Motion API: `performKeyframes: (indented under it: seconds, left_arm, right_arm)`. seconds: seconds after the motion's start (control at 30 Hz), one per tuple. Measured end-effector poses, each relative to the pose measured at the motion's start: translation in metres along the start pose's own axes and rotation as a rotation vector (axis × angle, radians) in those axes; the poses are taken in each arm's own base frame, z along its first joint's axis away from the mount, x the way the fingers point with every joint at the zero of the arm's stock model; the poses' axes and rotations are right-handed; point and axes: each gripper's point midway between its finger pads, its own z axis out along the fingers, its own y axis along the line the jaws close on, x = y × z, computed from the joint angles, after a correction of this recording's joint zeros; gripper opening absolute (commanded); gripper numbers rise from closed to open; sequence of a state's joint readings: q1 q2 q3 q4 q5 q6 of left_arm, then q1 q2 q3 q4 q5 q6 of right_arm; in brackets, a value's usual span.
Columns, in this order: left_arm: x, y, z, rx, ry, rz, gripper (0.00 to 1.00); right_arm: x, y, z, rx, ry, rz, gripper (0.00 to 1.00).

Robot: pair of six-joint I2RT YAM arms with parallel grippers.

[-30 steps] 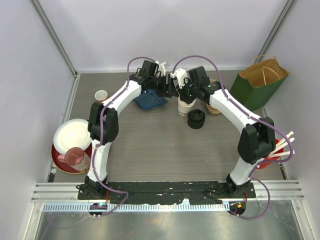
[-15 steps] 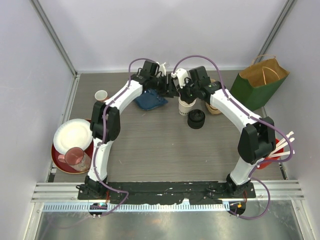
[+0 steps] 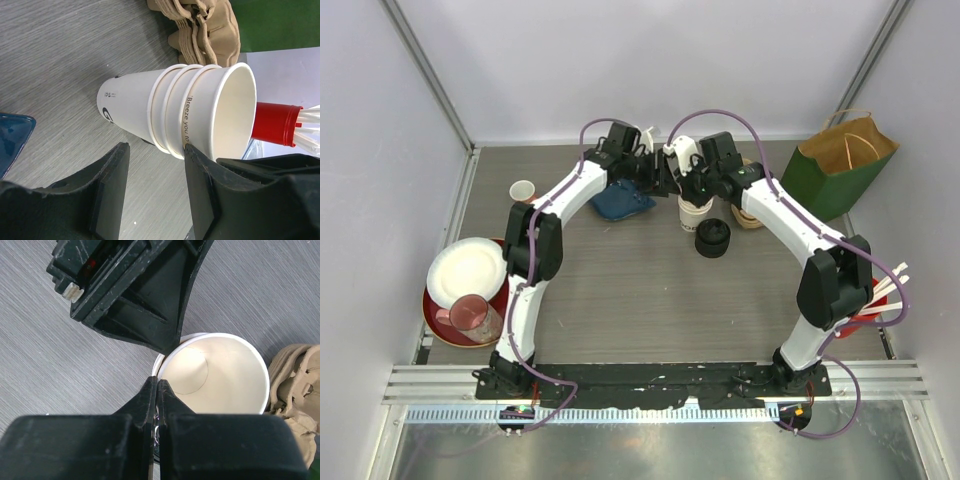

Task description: Pack the takeout coffee

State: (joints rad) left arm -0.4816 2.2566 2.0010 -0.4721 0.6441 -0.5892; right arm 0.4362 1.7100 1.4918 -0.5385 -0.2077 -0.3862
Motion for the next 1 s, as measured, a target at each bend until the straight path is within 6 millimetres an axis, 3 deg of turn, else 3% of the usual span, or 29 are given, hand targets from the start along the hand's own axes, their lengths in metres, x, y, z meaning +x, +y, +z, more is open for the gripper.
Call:
performKeyframes:
  seconds: [0.23, 0.67, 0.87, 1.0]
  left_arm:
    - [0.0, -0.003, 0.002, 0.0, 0.0, 0.023, 0.51]
    - [-0.018, -0.026, -0.007, 0.023, -0.03, 0.117, 0.56]
    - [-0.021, -0.015, -0.012, -0.026, -0.035, 0.17, 0.65]
    - [-0.024, -0.002, -0.026, -0.062, -0.032, 0.164, 0.71]
  right_arm:
    - [-0.006, -0.008, -0.009, 0.05, -0.01, -0.008, 0.01]
    - [-0.049, -0.034, -0.053, 0.195, -0.104, -0.087, 0.01]
    - [-0.069, -0.038, -0.082, 0.244, -0.16, -0.112, 0.01]
    - [-0.089, -0.025, -0.104, 0.255, -0.217, -0.151, 0.01]
